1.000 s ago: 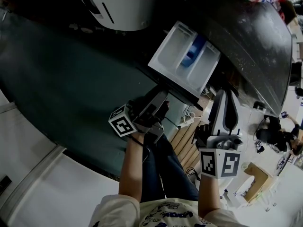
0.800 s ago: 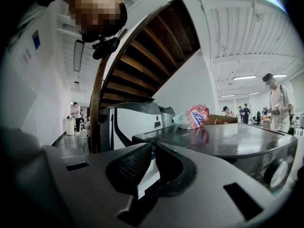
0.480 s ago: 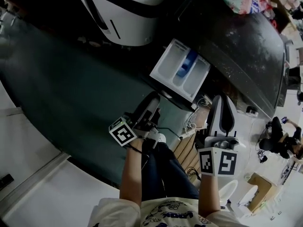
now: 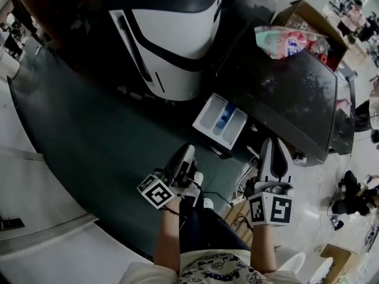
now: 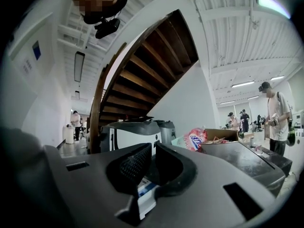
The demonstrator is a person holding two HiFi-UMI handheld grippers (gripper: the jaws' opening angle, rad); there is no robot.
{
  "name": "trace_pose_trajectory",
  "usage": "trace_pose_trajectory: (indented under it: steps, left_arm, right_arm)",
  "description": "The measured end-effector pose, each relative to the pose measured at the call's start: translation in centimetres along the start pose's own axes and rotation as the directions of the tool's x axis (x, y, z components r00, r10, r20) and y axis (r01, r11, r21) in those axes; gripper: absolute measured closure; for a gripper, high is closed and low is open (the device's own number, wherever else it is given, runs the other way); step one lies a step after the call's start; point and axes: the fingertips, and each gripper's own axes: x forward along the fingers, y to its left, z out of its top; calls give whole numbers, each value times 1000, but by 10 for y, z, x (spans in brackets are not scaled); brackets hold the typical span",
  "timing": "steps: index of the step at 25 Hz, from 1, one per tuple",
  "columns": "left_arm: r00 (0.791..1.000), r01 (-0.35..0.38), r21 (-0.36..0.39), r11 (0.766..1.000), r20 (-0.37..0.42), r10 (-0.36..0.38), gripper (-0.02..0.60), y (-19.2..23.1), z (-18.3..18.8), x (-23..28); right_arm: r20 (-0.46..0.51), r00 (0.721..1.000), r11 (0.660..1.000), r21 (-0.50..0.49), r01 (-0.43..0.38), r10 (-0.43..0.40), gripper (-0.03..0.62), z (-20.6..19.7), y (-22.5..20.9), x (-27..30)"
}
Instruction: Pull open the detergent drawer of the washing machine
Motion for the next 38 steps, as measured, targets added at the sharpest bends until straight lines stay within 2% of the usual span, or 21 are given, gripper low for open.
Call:
trace_pose_trajectory:
  steps: [2, 4, 7, 9, 11, 14, 15, 20, 23, 24, 27, 29, 34, 36, 38]
  left_arm:
    - [1000, -5, 76, 997, 3, 5, 564, -28, 11, 5]
    - [1000, -19, 190, 982, -8, 21, 568, -58, 21, 11]
    - [997, -50, 366, 929, -30, 65, 568, -100, 33, 19]
    - [995, -72, 468, 881, -29, 97, 568, -125, 40, 22]
    - [992, -102, 560, 822, 1, 123, 568, -150, 51, 25]
    - [984, -152, 699, 699, 41, 173, 568, -180, 62, 23]
    - [983, -158, 726, 670, 48, 180, 568, -189, 64, 22]
    - [976, -207, 774, 599, 126, 175, 568, -225, 78, 20]
    - [963, -265, 778, 569, 187, 193, 568, -240, 88, 20]
    - [958, -283, 786, 550, 205, 200, 568, -245, 92, 20]
    - [943, -327, 820, 469, 251, 219, 568, -256, 101, 19]
    - [936, -344, 832, 436, 268, 227, 568, -261, 106, 17]
    - [926, -367, 848, 381, 296, 233, 568, -270, 118, 13]
    - [921, -379, 849, 369, 308, 237, 568, -272, 121, 11]
    - [919, -383, 848, 367, 311, 241, 568, -272, 123, 10]
  right_arm:
    - [14, 1000, 1000, -5, -15, 15, 554, 19, 1, -5]
    - [27, 999, 999, -19, -36, 36, 554, 38, 4, -9]
    - [41, 997, 997, -48, -67, 69, 554, 66, 9, -14]
    - [50, 995, 995, -62, -78, 82, 554, 86, 11, -19]
    - [56, 994, 994, -65, -86, 89, 554, 102, 14, -22]
    - [77, 992, 993, -61, -100, 104, 554, 120, 17, -29]
    - [83, 990, 992, -62, -108, 112, 554, 126, 19, -31]
    - [106, 984, 988, -72, -137, 145, 555, 149, 26, -36]
    - [122, 981, 987, -59, -147, 153, 554, 160, 28, -38]
    - [128, 979, 987, -57, -153, 159, 555, 164, 30, -39]
    - [147, 973, 983, -63, -172, 180, 556, 172, 37, -40]
    - [155, 970, 982, -65, -179, 187, 556, 176, 41, -40]
    - [160, 967, 979, -64, -191, 199, 556, 180, 47, -38]
    - [157, 966, 979, -66, -195, 203, 556, 180, 49, -38]
    - [153, 967, 978, -63, -198, 206, 557, 180, 50, -37]
